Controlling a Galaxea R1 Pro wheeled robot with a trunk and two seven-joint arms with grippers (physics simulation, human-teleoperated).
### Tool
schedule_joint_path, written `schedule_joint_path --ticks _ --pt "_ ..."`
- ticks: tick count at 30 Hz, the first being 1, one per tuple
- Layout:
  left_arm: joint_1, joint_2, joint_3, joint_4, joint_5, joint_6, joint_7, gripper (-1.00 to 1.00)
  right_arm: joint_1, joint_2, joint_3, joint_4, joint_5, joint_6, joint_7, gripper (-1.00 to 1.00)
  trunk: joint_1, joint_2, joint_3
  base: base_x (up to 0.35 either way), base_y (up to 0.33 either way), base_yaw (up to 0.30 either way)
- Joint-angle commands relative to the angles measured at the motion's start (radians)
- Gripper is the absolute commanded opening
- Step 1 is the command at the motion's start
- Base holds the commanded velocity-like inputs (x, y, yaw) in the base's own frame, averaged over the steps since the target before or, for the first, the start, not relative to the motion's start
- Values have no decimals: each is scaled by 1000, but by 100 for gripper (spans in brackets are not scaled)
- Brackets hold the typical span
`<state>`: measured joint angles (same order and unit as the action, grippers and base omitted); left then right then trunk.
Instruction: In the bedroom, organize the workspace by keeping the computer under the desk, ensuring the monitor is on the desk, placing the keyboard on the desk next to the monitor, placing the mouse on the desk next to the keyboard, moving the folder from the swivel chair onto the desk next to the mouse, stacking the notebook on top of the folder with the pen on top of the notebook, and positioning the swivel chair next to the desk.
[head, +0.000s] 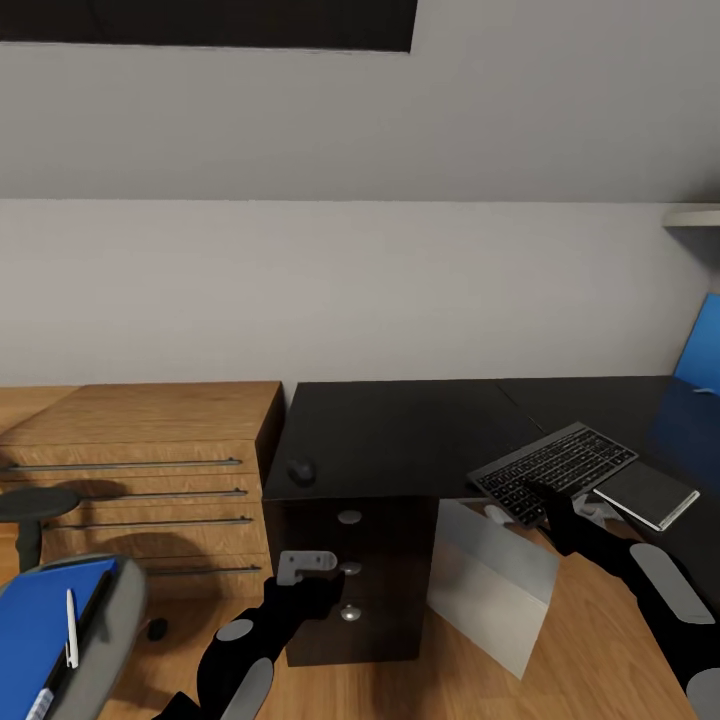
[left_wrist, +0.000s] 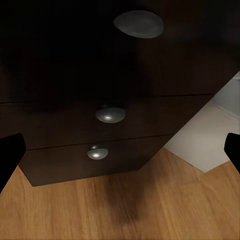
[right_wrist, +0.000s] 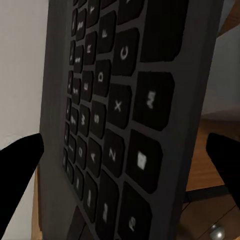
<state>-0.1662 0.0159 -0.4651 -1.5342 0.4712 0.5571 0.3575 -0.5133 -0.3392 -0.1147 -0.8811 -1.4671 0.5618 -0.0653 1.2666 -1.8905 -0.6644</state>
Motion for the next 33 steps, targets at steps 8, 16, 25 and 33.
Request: schedule_joint_path --ticks 8,16,25,33 --pt "-1 1 -6 -1 10 3 11 100 -1 0 -2 -1 -9 4 -7 -100 0 -1 -1 0 0 0" --pt "-1 1 -6 -1 10 4 10 100 -1 0 -2 -2 -5 4 -7 -100 0 -1 -1 0 0 0" --pt "-1 1 -6 -1 12 4 11 100 1 1 1 -36 -3 4 4 -100 0 -1 -1 0 0 0" --pt "-1 -1 -7 -1 12 4 11 100 40 11 8 -144 -2 4 7 -100 0 -1 -1 0 0 0"
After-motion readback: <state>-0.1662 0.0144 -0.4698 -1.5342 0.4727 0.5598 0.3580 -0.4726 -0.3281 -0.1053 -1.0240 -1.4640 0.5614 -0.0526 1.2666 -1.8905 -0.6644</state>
